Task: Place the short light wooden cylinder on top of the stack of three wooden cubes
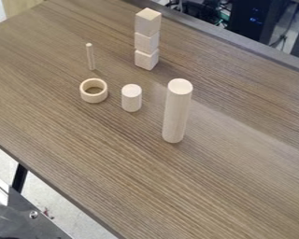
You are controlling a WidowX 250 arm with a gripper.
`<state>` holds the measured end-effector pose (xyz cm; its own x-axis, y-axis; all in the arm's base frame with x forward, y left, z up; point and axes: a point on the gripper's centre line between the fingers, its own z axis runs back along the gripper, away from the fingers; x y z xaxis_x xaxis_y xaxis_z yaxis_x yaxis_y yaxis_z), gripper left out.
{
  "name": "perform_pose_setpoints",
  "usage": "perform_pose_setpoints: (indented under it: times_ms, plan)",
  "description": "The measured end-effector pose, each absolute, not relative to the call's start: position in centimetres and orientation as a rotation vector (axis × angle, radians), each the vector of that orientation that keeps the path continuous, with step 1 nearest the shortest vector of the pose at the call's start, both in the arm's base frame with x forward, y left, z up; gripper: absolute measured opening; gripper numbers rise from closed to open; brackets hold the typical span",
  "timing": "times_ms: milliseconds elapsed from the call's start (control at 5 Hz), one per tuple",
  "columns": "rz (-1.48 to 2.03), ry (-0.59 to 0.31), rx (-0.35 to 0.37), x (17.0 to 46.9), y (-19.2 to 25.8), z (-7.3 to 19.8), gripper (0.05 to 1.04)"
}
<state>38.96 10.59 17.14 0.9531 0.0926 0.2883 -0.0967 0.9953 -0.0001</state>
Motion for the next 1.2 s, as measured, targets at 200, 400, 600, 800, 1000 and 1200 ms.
perform_pose_setpoints:
  times_ms: [200,400,600,800,1000,1200]
  plan:
    - [0.098,-0.248,0.002,38.8,10.5,15.5,0.999]
    - [0.106,-0.188,-0.050,37.6,9.7,13.5,0.999]
    - [0.119,-0.156,-0.091,36.5,9.2,12.6,0.999]
    - [0.124,-0.141,-0.096,35.4,8.9,12.6,0.999]
    - [0.123,-0.107,-0.094,34.6,8.7,11.8,0.999]
    - [0.120,-0.081,-0.083,34.0,8.4,11.0,0.999]
